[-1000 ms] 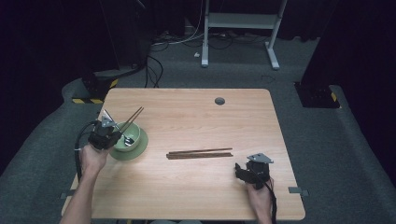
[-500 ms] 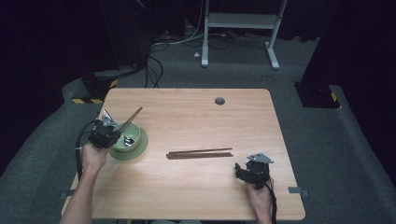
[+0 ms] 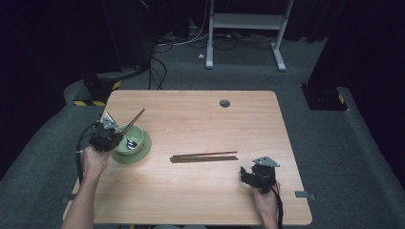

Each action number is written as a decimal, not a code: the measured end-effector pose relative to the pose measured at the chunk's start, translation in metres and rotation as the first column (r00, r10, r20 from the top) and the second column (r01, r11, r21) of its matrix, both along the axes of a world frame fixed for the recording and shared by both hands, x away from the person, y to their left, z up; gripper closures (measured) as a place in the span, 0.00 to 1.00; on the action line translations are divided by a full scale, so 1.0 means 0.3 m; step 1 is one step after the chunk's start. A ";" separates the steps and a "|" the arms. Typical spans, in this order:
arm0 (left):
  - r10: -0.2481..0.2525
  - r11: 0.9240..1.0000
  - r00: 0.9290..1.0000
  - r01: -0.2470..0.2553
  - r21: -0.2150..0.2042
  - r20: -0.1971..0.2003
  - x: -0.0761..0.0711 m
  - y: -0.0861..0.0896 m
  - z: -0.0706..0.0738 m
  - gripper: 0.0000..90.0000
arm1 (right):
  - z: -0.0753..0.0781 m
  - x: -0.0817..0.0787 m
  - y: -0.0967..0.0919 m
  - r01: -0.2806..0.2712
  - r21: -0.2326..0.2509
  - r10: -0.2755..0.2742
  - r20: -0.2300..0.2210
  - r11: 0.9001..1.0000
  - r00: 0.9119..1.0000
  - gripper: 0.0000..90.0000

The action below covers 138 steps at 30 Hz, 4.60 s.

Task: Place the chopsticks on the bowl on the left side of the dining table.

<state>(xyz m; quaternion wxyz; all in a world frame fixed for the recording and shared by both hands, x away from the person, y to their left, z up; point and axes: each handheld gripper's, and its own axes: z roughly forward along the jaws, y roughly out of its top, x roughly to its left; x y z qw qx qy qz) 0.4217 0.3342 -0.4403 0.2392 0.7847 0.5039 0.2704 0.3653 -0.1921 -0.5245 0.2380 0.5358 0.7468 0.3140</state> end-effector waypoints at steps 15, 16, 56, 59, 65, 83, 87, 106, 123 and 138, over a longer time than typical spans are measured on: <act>0.083 0.988 0.996 -0.079 -0.134 0.029 0.028 0.003 0.041 0.59 | 0.000 0.000 0.000 0.000 0.000 0.000 0.000 1.000 1.000 0.27; 0.091 0.985 0.995 -0.086 -0.148 0.029 0.034 0.002 0.046 0.56 | 0.000 0.000 0.000 0.000 0.000 0.000 0.000 1.000 1.000 0.27; 0.173 0.949 0.982 -0.187 -0.255 -0.077 0.237 -0.066 0.029 0.28 | 0.000 -0.001 0.000 -0.001 -0.001 0.001 -0.001 1.000 1.000 0.28; 0.171 0.954 0.982 -0.187 -0.233 -0.083 0.235 -0.065 0.028 0.25 | 0.000 -0.001 0.000 -0.001 0.000 0.001 -0.002 1.000 1.000 0.27; 0.160 0.950 0.983 -0.179 -0.256 -0.092 0.235 -0.053 0.029 0.23 | 0.000 -0.001 0.001 -0.002 0.000 0.002 -0.002 1.000 1.000 0.27; 0.143 0.957 0.983 -0.168 -0.237 -0.118 0.258 -0.076 -0.010 0.20 | 0.000 -0.001 0.001 0.001 0.001 -0.001 -0.003 1.000 1.000 0.27; 0.135 0.957 0.983 -0.162 -0.239 -0.124 0.259 -0.074 -0.012 0.21 | 0.000 -0.002 0.001 0.001 0.001 -0.001 -0.003 1.000 1.000 0.28; 0.073 0.961 0.990 -0.103 -0.257 -0.123 0.248 -0.103 -0.006 0.28 | 0.000 -0.002 0.002 0.001 0.001 -0.001 -0.003 1.000 1.000 0.27; -0.007 0.967 0.991 -0.028 -0.254 -0.137 0.237 -0.141 -0.011 0.29 | 0.000 -0.002 0.002 0.001 0.001 -0.001 -0.003 1.000 1.000 0.27; -0.058 0.967 0.988 0.021 -0.254 -0.142 0.219 -0.176 -0.003 0.31 | 0.000 -0.002 0.002 0.001 0.001 -0.001 -0.003 1.000 1.000 0.28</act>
